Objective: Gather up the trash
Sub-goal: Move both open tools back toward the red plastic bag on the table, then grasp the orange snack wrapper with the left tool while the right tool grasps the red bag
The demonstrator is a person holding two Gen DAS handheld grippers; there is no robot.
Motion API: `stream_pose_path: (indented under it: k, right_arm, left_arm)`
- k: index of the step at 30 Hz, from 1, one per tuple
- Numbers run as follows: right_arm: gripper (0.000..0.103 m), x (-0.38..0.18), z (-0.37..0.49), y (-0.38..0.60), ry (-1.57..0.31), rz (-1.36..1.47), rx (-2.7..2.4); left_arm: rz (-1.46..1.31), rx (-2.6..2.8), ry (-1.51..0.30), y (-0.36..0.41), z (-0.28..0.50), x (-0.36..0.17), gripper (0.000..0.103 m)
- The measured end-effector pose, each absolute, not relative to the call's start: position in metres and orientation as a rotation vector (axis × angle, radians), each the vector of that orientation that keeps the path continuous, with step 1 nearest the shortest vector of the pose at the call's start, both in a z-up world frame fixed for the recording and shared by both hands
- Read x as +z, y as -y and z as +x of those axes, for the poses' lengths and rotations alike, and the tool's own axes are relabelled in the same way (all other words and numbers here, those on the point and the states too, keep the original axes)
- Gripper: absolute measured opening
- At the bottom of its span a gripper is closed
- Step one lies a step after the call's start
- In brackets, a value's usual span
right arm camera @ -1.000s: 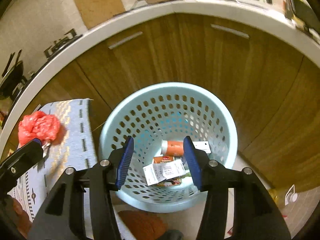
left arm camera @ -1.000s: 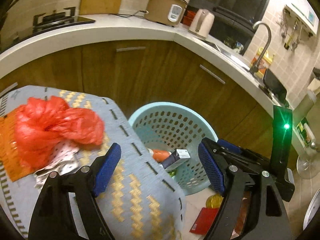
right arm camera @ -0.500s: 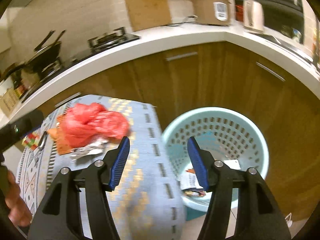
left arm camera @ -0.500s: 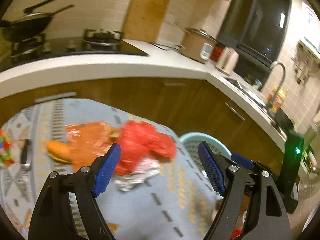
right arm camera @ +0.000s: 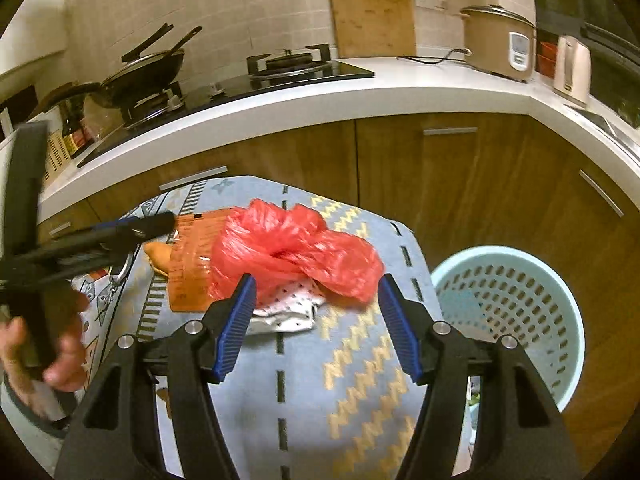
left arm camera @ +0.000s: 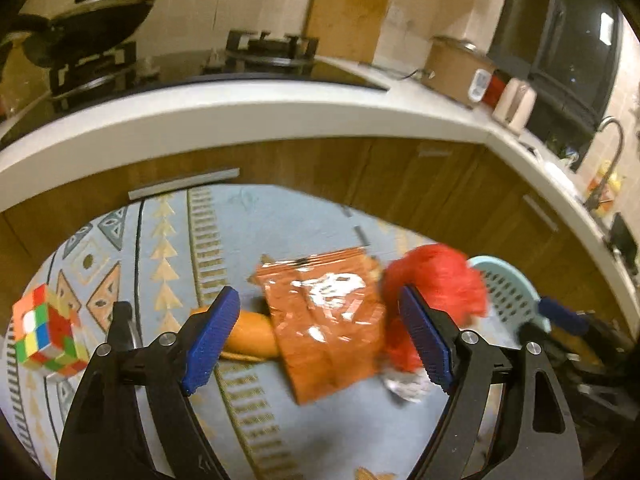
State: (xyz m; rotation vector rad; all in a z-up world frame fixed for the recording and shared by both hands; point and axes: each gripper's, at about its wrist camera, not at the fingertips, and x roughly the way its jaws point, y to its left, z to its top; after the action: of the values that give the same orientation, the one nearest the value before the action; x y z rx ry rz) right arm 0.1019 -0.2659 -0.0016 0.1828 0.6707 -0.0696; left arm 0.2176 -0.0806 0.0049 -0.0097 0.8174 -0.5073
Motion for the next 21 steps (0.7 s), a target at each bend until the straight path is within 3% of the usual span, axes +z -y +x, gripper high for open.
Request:
stream_pose_path:
  k: [10, 21]
  right_arm:
    - [0.06, 0.0, 0.121, 0.264, -0.678, 0.183, -0.057]
    - [0.06, -0.003, 0.134, 0.256, -0.687, 0.19, -0.047]
  left_arm:
    - [0.014, -0.563, -0.921, 0.097, 0.256, -0.035, 0.082]
    - [0.136, -0.507, -0.842, 0.106, 0.224, -0.035, 0.051]
